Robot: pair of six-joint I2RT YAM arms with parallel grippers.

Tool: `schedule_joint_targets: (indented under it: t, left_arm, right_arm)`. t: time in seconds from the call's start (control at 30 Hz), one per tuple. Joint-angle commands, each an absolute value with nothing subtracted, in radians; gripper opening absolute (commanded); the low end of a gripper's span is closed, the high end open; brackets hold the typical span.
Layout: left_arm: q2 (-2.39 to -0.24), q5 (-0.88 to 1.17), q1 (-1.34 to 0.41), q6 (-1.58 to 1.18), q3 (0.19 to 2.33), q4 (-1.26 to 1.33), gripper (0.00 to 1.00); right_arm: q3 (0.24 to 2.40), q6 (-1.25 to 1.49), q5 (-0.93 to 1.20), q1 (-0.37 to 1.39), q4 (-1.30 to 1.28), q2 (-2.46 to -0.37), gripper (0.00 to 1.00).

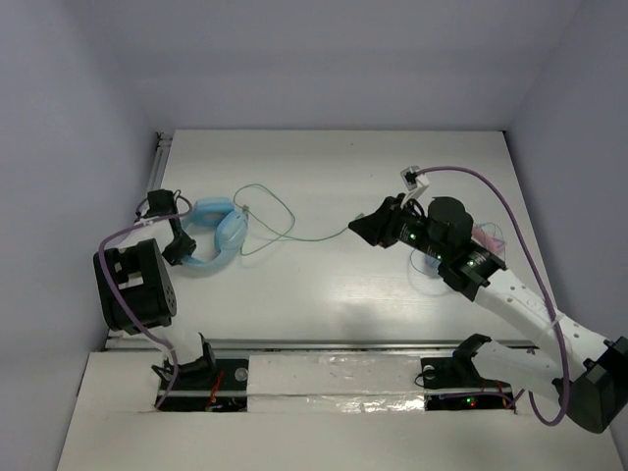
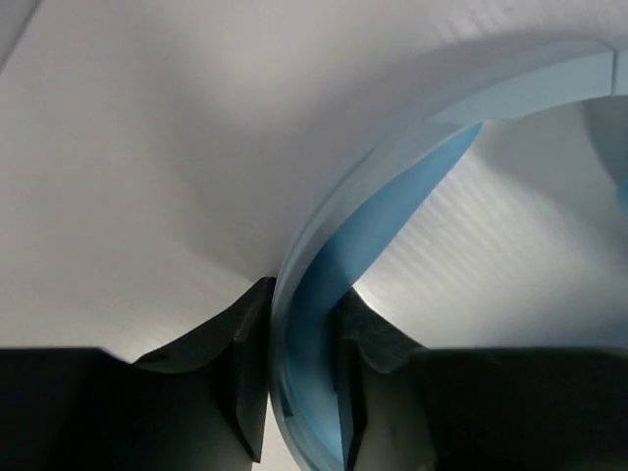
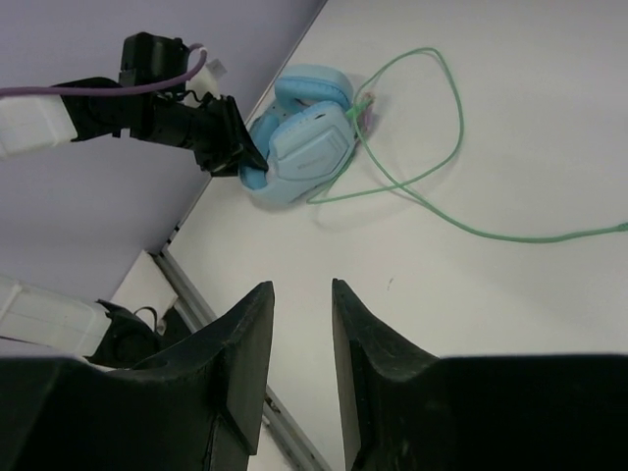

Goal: Wrap the headphones

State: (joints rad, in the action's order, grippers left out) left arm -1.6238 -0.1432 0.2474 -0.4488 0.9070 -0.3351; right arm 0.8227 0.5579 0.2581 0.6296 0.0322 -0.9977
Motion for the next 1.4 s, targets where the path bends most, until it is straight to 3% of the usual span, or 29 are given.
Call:
schedule_joint_targets:
  t: [0.0, 0.03, 0.07, 0.2, 0.4, 0.47, 0.53, 0.57, 0.6, 0.8, 0.9, 1.2, 1.37]
  left_arm:
    - [-1.683, -0.051, 0.212, -0.423, 0.905, -0.296, 0.21]
    - [-1.672, -0.023, 0.2, -0.405, 0.911, -0.301, 0.0]
    - [-1.672, -0.008, 0.187, -0.405, 0.92, -0.305, 0.0]
    - [-1.541, 0.049, 0.091, -0.359, 0.979, -0.325, 0.0]
    - [-1.425, 0.121, -0.044, -0.36, 1.221, -0.428, 0.0]
    - [-1.413, 0.139, -0.044, -0.359, 1.324, -0.436, 0.0]
    - [-1.401, 0.167, -0.044, -0.362, 1.406, -0.434, 0.0]
    - [-1.401, 0.179, -0.044, -0.364, 1.431, -0.434, 0.0]
    - [-1.402, 0.193, -0.044, -0.364, 1.452, -0.436, 0.0]
    - [-1.382, 0.262, -0.044, -0.321, 1.56, -0.479, 0.0]
    - [-1.356, 0.307, -0.044, -0.339, 1.563, -0.46, 0.0]
    - [-1.377, 0.457, -0.044, -0.413, 1.696, -0.411, 0.0]
    - [-1.391, 0.552, -0.044, -0.457, 1.724, -0.382, 0.0]
  right_arm:
    - [0.854, 0.541, 0.25, 0.637, 0.094, -1.022, 0.36]
    - [0.854, 0.543, 0.253, 0.637, 0.104, -1.026, 0.34]
    - [0.857, 0.543, 0.255, 0.637, 0.106, -1.034, 0.31]
    - [0.885, 0.523, 0.285, 0.637, 0.107, -1.084, 0.02]
    - [1.017, 0.391, 0.385, 0.637, 0.089, -1.23, 0.0]
    - [1.049, 0.361, 0.371, 0.637, 0.097, -1.268, 0.07]
    - [1.133, 0.324, 0.324, 0.627, 0.08, -1.295, 0.36]
    - [1.134, 0.313, 0.324, 0.627, 0.072, -1.301, 0.36]
    - [1.173, 0.305, 0.33, 0.602, 0.069, -1.308, 0.46]
    - [1.236, 0.209, 0.469, 0.516, 0.066, -1.325, 0.75]
    - [1.244, 0.176, 0.558, 0.515, 0.063, -1.357, 0.8]
    - [1.038, 0.274, 0.782, 0.515, 0.276, -1.385, 0.78]
    - [0.972, 0.272, 0.694, 0.506, 0.328, -1.4, 0.79]
